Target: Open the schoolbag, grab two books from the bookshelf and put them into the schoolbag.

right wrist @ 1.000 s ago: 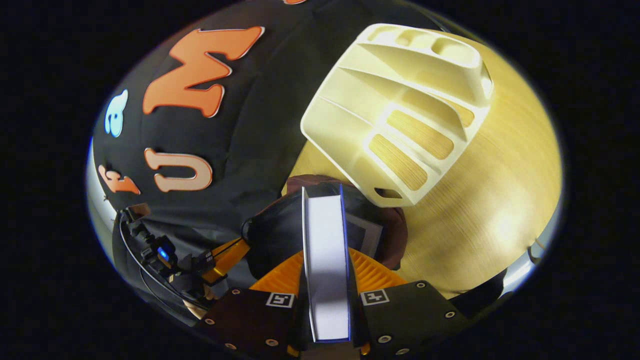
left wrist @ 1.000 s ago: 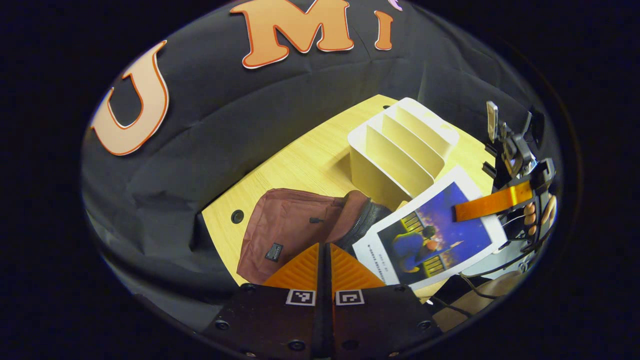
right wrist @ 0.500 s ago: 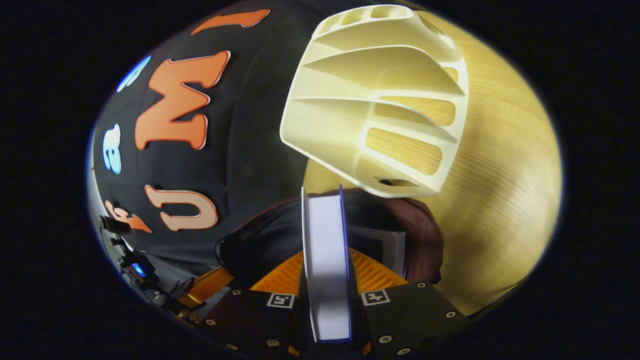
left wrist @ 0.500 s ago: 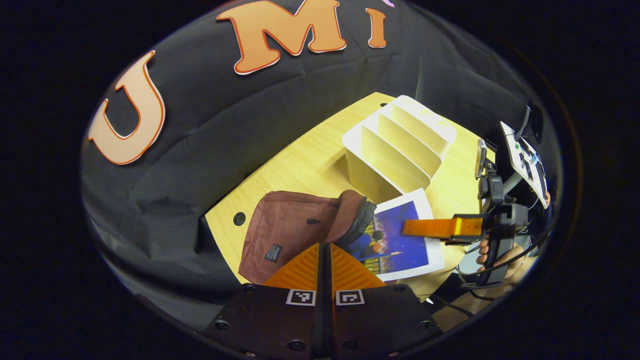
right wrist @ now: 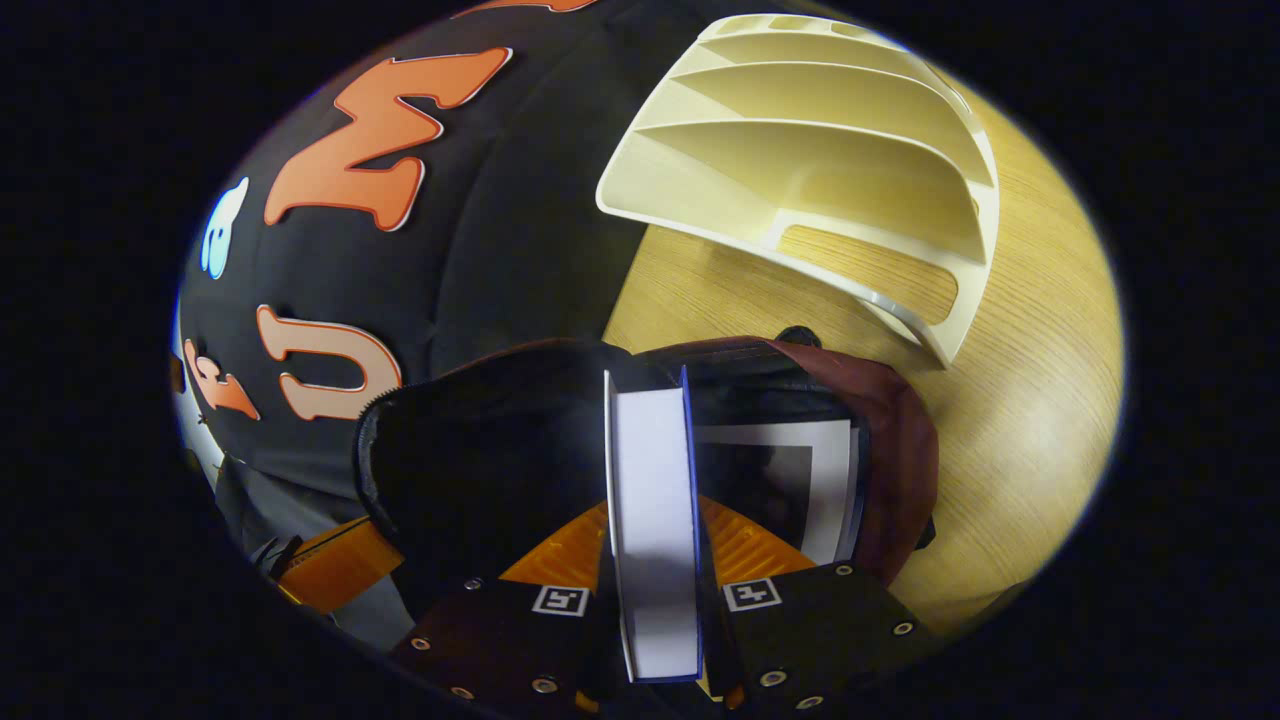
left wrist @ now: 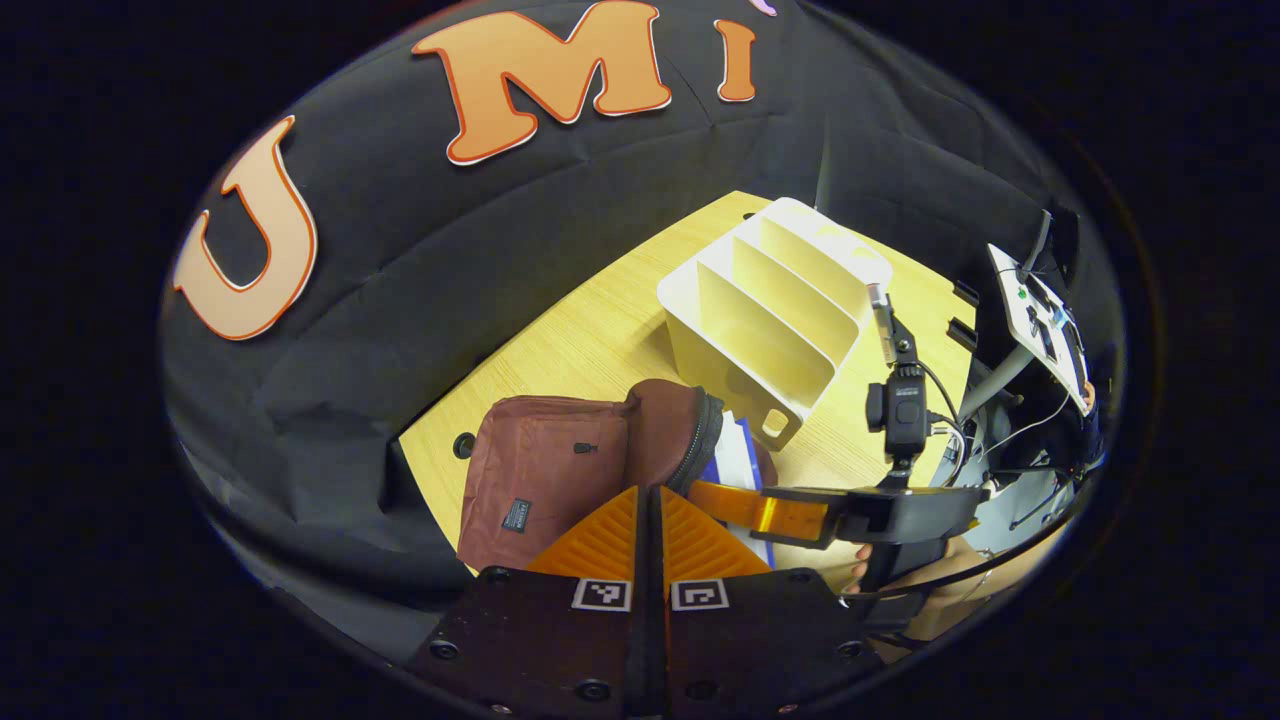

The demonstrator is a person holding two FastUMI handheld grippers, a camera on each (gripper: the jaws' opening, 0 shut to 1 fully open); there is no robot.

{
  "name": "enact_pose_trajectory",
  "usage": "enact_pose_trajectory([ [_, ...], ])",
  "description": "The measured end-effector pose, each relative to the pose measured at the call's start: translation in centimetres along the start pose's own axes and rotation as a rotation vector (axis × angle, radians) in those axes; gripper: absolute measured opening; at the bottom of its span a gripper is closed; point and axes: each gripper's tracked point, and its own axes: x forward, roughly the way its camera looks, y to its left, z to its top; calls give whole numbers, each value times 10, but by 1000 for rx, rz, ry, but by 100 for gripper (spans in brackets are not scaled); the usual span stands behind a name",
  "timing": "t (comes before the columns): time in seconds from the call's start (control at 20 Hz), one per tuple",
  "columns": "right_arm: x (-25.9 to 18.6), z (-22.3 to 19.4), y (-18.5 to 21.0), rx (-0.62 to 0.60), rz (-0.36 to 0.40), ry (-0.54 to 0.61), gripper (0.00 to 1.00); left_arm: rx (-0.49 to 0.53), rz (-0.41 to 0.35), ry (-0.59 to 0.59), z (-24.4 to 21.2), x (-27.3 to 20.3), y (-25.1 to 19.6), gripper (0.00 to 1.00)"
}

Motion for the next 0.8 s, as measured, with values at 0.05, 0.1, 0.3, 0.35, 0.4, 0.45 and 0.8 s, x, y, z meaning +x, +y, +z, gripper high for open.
enact_pose_trajectory([
  [0.05,3,-3,-2,-8,-36,2,35,15,6,2,0,-2,0,0],
  [0.1,6,-7,-6,-30,-87,24,38,25,13,6,-1,-1,0,0],
  [0.3,6,-14,-30,-130,-264,105,71,-11,7,14,-9,0,3,1],
  [0.35,4,-16,-30,-140,-284,116,78,-26,0,14,-13,1,4,1],
  [0.4,-1,-15,-30,-150,-293,124,94,-43,-7,12,-13,1,5,1],
  [0.45,-5,-16,-28,-162,-292,134,97,-54,-7,7,-13,0,7,1],
  [0.8,-43,4,-32,-204,-245,143,98,-71,-34,-7,-19,1,-1,1],
])
